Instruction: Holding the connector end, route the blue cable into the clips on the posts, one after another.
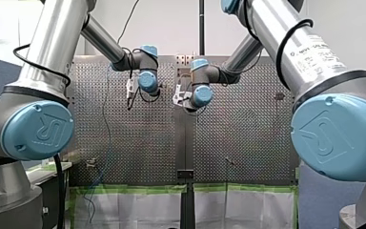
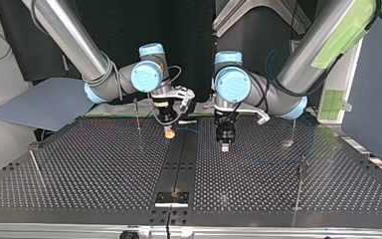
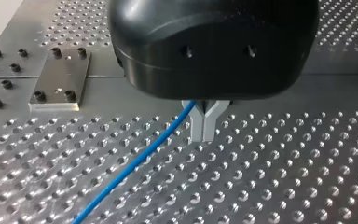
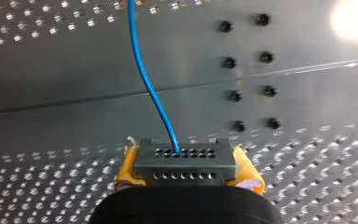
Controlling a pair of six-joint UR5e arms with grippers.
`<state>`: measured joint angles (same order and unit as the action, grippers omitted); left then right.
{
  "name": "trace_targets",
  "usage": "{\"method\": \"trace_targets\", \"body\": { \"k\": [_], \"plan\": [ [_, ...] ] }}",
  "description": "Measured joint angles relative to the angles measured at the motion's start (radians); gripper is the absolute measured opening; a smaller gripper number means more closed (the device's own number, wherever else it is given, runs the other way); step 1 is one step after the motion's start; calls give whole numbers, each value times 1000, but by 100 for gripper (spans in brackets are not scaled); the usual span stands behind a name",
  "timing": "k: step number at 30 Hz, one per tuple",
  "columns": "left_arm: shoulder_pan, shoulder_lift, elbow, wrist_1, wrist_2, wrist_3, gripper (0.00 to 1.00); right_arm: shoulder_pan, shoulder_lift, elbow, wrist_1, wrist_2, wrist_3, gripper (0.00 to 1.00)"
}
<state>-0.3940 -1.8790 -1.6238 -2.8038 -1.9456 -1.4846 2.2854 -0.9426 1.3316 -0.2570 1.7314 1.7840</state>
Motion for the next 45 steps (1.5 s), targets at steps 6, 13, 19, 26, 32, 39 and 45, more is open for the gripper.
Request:
{"method": "trace_targets", "body": {
  "k": [6, 13, 19, 26, 32, 39, 45],
  "plan": [
    [-15, -37, 0, 5, 6, 1, 0, -4, 22, 31, -23, 6, -7, 0],
    [-34, -81, 1, 23, 7, -3, 0, -15, 32, 80, -81, 7, -5, 0],
    [-50, -100, 0, 27, 6, -5, 0, -28, 34, 115, -115, 8, -5, 0],
    [-67, -131, 0, 33, 4, -4, 0, -38, 36, 148, -140, 8, -7, 0],
    [-74, -138, 0, 43, 8, -13, 0, -44, 38, 178, -169, 8, -5, 0],
    [-76, -140, 0, 62, 17, -12, 0, -46, 40, 213, -206, 8, -3, 0],
    [-83, -172, 0, 65, 16, -5, 0, -51, 44, 233, -223, 8, -6, 0]
  ]
}}
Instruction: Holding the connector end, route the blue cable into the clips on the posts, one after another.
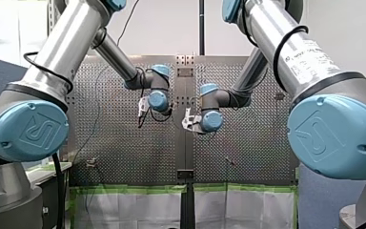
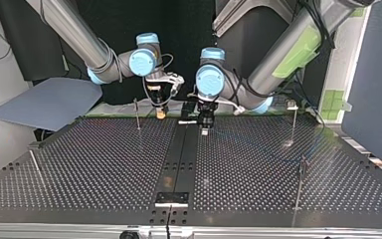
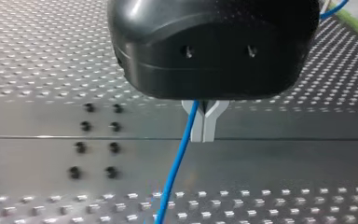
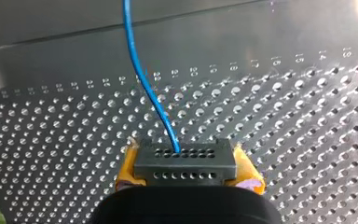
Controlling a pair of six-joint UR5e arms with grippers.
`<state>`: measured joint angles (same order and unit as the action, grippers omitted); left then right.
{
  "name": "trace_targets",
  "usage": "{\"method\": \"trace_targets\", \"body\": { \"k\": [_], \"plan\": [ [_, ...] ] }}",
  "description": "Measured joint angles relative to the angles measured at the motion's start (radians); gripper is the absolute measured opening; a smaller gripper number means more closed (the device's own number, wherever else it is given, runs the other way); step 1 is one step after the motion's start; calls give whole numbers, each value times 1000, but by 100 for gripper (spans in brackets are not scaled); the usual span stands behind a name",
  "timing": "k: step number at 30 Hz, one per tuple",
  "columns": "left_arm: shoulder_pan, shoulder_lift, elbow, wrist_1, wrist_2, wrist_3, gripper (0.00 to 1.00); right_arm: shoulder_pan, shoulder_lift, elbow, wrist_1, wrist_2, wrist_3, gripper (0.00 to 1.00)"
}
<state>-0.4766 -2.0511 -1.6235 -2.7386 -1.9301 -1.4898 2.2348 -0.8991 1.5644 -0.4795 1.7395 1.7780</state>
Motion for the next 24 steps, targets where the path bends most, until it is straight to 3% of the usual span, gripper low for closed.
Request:
{"method": "trace_targets", "body": {
  "k": [11, 17, 24],
  "plan": [
    [-15, -61, 0, 2, -9, 16, 0, -8, 65, 15, -13, 12, -1, 0],
    [-27, -105, 0, 2, -12, 29, 0, -14, 71, 25, -26, 14, -1, 0],
    [-45, -116, 0, 4, -23, 44, 0, -18, 73, 46, -56, 15, 0, 0]
  ]
}}
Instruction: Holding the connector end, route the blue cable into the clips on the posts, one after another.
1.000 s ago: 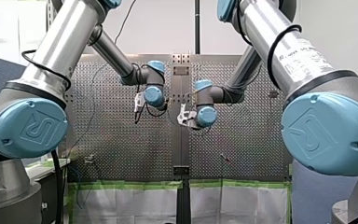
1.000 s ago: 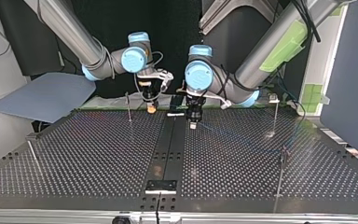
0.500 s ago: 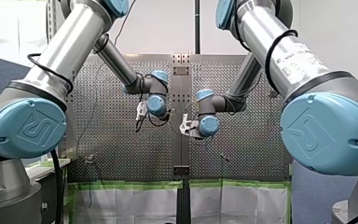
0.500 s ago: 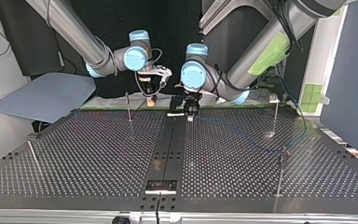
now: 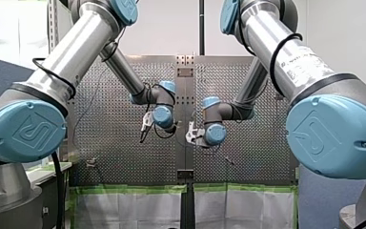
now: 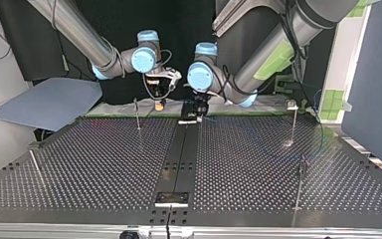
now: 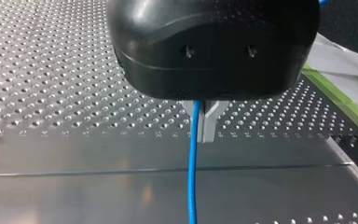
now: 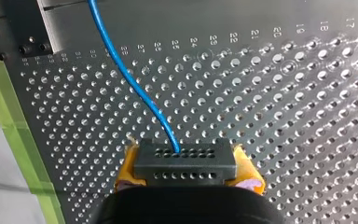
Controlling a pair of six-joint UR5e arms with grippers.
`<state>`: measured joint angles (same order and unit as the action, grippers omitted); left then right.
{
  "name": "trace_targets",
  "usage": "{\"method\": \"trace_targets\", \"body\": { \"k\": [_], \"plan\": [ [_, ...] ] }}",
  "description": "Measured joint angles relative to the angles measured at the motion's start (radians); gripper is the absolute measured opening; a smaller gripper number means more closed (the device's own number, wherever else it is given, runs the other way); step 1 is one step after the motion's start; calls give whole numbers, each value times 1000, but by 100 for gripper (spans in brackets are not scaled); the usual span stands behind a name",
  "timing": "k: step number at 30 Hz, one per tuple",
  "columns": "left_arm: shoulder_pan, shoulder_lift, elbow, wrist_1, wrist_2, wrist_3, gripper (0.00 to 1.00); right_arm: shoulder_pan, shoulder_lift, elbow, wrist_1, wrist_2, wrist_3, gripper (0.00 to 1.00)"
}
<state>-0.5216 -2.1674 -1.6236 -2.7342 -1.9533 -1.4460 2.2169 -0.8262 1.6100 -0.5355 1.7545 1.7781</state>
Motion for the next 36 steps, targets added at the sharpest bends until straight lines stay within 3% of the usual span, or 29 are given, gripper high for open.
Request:
{"method": "trace_targets", "body": {
  "k": [11, 21, 30, 36],
  "plan": [
    [-24, -12, 0, 0, -2, -2, 0, -11, 3, 44, -51, -1, 4, 0],
    [-59, -99, 0, 28, -3, -17, 0, -26, 11, 104, -115, 0, 4, 0],
    [-79, -166, 0, 64, -20, -22, 0, -38, 74, 118, -134, 20, -1, 0],
    [-86, -217, 0, 110, -24, -38, 0, -50, 120, 145, -172, 30, 2, 0]
  ]
}}
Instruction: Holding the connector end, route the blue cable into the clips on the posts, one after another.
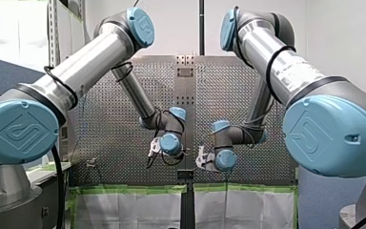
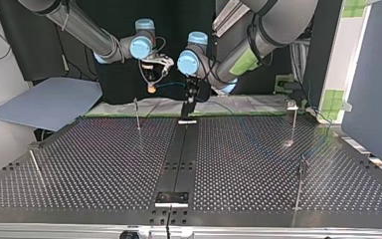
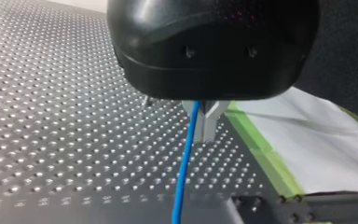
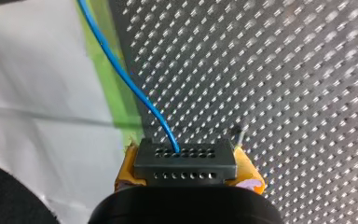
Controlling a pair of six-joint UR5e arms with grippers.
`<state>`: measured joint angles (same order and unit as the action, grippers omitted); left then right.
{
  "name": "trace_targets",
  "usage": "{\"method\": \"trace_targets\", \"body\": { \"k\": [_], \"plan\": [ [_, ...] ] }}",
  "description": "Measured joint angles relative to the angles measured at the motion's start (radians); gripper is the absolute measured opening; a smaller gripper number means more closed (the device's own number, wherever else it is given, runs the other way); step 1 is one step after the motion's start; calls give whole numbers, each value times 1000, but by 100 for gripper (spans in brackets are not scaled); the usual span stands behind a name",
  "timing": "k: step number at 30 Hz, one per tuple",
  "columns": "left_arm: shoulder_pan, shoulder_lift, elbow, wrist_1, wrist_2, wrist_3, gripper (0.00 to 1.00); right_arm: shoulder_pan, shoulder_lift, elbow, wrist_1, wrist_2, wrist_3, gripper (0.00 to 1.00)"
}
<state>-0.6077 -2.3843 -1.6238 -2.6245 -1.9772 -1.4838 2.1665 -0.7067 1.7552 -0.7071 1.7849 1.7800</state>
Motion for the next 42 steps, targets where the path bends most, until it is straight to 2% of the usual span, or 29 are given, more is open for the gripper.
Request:
{"method": "trace_targets", "body": {
  "k": [6, 11, 19, 23, 28, 32, 35, 42],
  "plan": [
    [-9, -48, 0, 39, 4, -8, 0, -16, 8, 31, -35, 7, 6, 0],
    [-15, -57, 0, 51, 10, -9, 0, -36, 10, 64, -83, 5, 14, 0],
    [-25, -69, 0, 69, 27, -14, 0, -65, 31, 71, -116, 5, 12, 0],
    [-31, -94, 0, 81, 31, -14, 0, -81, 56, 71, -127, 5, 11, 0],
    [-43, -124, 0, 103, 33, -19, 0, -103, 64, 71, -141, -1, 11, 0],
    [-50, -131, 0, 116, 38, -23, 0, -122, 66, 78, -159, -9, 9, 0],
    [-53, -137, 0, 123, 44, -25, 0, -134, 66, 83, -173, -23, -2, 0],
    [-59, -158, 1, 156, 48, -27, 0, -154, 66, 106, -201, -46, -13, 0]
  ]
}}
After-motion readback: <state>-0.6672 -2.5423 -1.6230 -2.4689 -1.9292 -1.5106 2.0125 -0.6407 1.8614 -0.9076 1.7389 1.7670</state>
